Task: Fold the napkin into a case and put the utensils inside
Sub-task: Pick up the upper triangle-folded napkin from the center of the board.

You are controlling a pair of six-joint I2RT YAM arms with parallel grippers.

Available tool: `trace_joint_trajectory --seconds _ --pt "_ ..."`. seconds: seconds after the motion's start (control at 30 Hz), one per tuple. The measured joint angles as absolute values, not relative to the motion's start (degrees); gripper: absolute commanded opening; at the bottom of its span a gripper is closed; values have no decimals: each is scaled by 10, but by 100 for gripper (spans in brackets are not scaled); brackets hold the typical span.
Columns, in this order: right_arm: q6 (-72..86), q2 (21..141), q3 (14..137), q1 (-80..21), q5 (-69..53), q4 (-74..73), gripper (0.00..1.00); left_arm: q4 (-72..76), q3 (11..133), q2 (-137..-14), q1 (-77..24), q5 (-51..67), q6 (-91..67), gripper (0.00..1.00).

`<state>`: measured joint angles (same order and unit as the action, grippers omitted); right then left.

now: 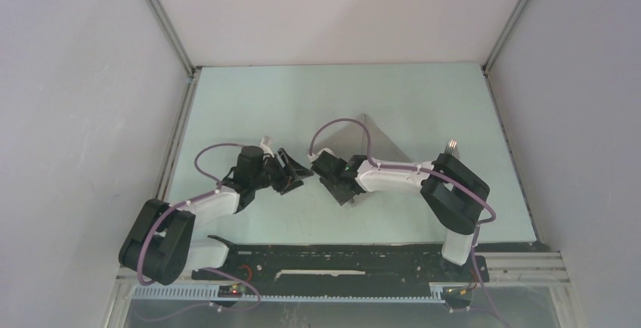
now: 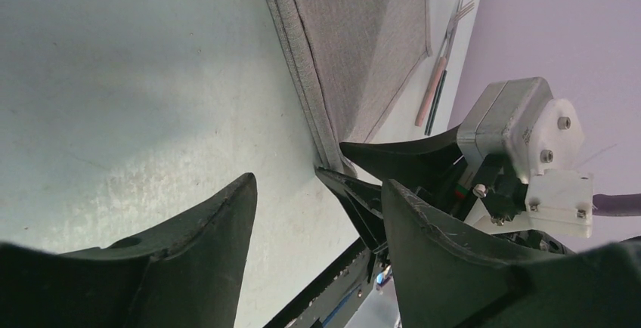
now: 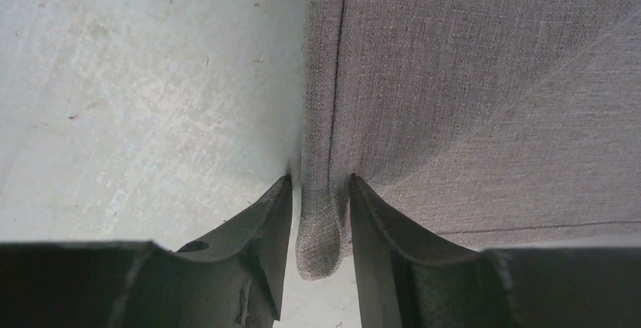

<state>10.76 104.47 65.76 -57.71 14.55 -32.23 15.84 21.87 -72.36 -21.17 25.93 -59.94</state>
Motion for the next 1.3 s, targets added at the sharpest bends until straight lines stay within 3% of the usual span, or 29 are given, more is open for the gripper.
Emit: trace_joint_trajectory --seconds 0.07,0.23,0.37,0.57,0.83,1.3 --pt "108 1045 658 -572 145 -319 36 158 219 -724 -211 259 -599 67" --pt "112 1046 654 -565 146 -309 13 158 219 -724 -207 260 -599 68" --pt "112 1044 651 -562 148 -304 0 168 219 -733 -206 262 -600 74" --pt "112 1035 642 -554 130 -294 0 224 224 -803 -206 275 -632 76" --pt "112 998 632 -520 58 -287 0 360 272 -930 -209 283 -720 63" --pt "114 970 632 -498 3 -273 0 399 291 -988 -219 245 -746 67"
